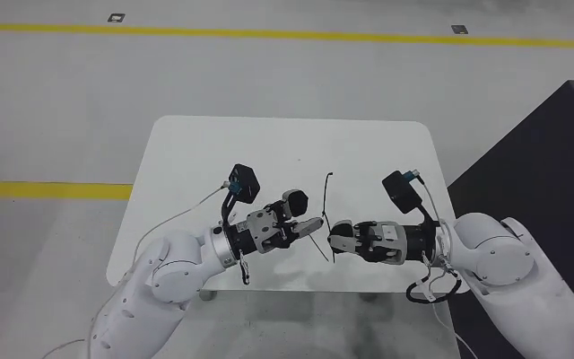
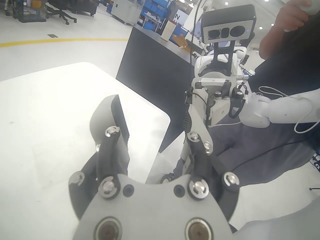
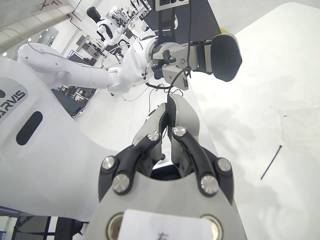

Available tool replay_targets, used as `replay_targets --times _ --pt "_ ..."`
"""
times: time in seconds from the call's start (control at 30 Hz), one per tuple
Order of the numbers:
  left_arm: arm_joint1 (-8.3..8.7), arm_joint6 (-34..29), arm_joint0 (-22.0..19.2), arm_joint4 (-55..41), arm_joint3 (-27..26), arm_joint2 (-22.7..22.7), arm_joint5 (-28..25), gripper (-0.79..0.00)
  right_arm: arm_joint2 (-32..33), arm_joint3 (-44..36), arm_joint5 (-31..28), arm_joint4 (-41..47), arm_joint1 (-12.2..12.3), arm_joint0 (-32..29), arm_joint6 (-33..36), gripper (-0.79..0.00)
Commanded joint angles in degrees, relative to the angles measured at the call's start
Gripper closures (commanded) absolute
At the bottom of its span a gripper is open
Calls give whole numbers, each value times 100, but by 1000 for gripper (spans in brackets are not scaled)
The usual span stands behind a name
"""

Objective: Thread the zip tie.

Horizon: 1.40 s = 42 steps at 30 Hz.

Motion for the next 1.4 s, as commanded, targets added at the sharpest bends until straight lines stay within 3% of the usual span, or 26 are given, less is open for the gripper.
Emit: replay_targets --times 0.0,0.13,0.53,1.37 --pt "-2 -37 21 55 -29 3 -17 -489 0 0 0 0 0 0 0 0" --pt "-8 -44 79 47 -101 -8 -112 -517 0 0 0 0 0 0 0 0" --pt "-74 22 -20 -72 -32 19 -82 -385 0 0 0 0 0 0 0 0" --pt "-167 53 -30 5 -1 17 -108 -366 0 0 0 0 0 0 0 0"
